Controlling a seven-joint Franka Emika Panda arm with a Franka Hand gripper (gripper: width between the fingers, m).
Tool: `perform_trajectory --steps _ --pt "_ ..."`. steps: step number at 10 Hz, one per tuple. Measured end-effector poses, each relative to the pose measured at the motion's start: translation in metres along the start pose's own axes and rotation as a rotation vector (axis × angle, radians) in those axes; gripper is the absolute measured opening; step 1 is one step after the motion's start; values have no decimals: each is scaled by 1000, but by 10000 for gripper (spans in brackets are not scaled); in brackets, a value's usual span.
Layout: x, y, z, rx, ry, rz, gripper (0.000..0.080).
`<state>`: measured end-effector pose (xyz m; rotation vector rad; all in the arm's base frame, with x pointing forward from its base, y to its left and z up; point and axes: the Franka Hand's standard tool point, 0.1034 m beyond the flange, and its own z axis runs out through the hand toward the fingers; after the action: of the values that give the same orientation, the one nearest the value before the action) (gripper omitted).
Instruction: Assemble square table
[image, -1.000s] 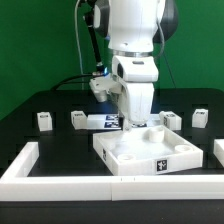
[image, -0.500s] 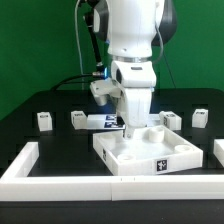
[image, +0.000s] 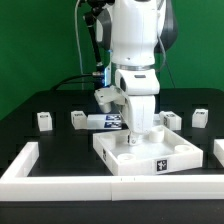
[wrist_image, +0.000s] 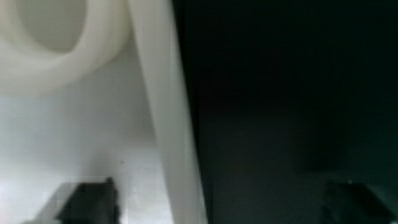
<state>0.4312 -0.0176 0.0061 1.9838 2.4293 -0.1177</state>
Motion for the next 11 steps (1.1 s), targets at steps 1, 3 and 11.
perform_trajectory --steps 1,3,11 --pt "0 0 0 0 0 0 426" --pt "0 0 1 1 0 0 225" --pt "3 1 0 -2 2 49 48"
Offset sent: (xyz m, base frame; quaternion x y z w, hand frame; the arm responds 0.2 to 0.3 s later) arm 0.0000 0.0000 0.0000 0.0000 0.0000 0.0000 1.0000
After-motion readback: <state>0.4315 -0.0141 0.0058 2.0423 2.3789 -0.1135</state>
